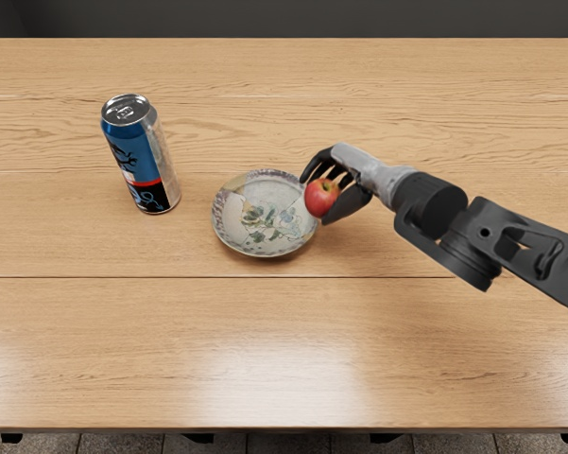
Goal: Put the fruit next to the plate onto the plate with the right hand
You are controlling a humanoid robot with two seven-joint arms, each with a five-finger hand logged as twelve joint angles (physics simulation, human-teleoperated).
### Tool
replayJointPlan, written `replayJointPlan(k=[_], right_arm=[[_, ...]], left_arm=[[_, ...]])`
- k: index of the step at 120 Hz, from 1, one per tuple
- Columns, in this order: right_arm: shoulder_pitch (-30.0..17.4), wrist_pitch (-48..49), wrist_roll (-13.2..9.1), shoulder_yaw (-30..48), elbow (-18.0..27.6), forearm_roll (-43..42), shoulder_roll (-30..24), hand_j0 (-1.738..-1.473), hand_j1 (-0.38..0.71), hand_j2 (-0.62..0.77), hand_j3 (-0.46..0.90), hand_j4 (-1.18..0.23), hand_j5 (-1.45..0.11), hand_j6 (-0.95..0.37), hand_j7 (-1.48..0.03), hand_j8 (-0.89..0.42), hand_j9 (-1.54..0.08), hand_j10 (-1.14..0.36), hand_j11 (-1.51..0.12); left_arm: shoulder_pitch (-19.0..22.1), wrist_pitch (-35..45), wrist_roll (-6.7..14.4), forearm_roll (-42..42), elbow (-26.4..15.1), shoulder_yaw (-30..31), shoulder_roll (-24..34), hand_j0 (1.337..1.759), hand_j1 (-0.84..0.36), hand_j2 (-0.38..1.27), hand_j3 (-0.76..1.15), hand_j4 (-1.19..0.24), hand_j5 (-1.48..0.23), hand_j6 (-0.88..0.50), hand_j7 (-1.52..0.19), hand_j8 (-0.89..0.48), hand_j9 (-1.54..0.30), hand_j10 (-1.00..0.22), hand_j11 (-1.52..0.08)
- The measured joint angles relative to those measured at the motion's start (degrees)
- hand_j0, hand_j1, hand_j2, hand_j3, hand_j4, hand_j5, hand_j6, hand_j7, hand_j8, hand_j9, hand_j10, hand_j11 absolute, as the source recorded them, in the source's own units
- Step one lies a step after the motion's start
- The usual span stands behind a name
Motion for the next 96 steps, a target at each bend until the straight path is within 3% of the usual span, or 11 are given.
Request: replayJointPlan(k=[96], right_arm=[[4.65,0.05,0.01,-1.90,-14.76,-0.09,15.44,-1.656,0.24,0.13,0.00,-0.57,-0.76,-0.44,-0.75,-0.45,-0.76,-0.58,-0.76]], left_arm=[[0.00,0.01,0.00,0.00,0.00,0.00,0.00,1.658,0.07,0.05,0.00,-0.23,-0.30,-0.23,-0.30,-0.23,-0.30,-0.23,-0.30]])
